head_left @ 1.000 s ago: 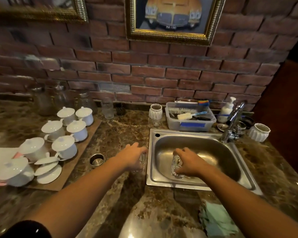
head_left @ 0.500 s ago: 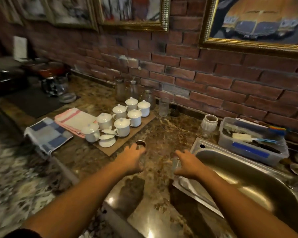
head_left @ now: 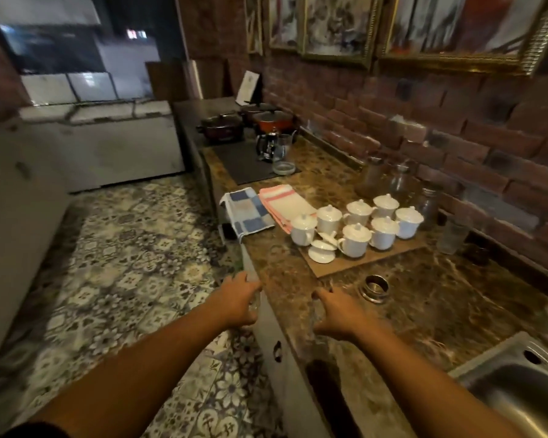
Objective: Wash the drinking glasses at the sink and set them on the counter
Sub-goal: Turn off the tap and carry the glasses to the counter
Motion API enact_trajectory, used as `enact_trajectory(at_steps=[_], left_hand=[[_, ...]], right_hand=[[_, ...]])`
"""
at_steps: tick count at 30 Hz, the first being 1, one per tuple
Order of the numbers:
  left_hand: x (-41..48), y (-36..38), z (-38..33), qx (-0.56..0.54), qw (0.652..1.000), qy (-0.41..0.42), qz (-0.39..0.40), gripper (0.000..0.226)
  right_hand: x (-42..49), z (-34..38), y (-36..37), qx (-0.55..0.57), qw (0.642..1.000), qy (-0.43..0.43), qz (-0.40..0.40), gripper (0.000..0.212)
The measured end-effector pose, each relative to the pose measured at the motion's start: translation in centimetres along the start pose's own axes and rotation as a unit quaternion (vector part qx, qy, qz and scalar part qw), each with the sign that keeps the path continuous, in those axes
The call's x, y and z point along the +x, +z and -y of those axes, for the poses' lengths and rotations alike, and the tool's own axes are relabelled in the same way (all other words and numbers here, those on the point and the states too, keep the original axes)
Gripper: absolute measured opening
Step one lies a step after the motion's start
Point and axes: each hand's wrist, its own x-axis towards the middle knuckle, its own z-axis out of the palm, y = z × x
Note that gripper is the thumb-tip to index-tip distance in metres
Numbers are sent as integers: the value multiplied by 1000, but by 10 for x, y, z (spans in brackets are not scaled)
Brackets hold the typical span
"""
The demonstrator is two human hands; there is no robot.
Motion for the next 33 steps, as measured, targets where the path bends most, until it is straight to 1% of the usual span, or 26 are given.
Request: enact_trajectory(at_steps=[2,5,7,11,13,18,21,27,30,33], left_hand=[[-11,1,25,-13,1000,-22,-13,62],[-21,5,58,-33,998,-24,-48,66],[-24,5,79,-34,998,-29,-44,68],[-19,-1,130,-35,998,-45,-21,64],[-14,-7,158,-33,998,-34,-29,61],[3,-22,226,-41,998,1,-53,60],[13,-32,259,-49,997,15,-52,60],[40,-47,301,-63,996,42,-46,62],[58,-52,310,-74,994,56,-52,60],[80,-56,313,-65,995,65,-39,62]], right_hand=[[13,24,3,-19,1000,-22,9,76],[32,56,8,-41,998,-42,12,76],[45,74,13,-43,998,-40,12,78],[71,117,21,-29,999,-29,-7,82],[85,139,25,-24,999,-16,-29,80],[116,187,30,20,996,56,-65,74],[132,211,29,42,992,70,-94,71],[157,239,27,53,988,92,-114,66],[169,243,27,81,982,112,-131,61],[185,246,26,88,977,126,-147,57]])
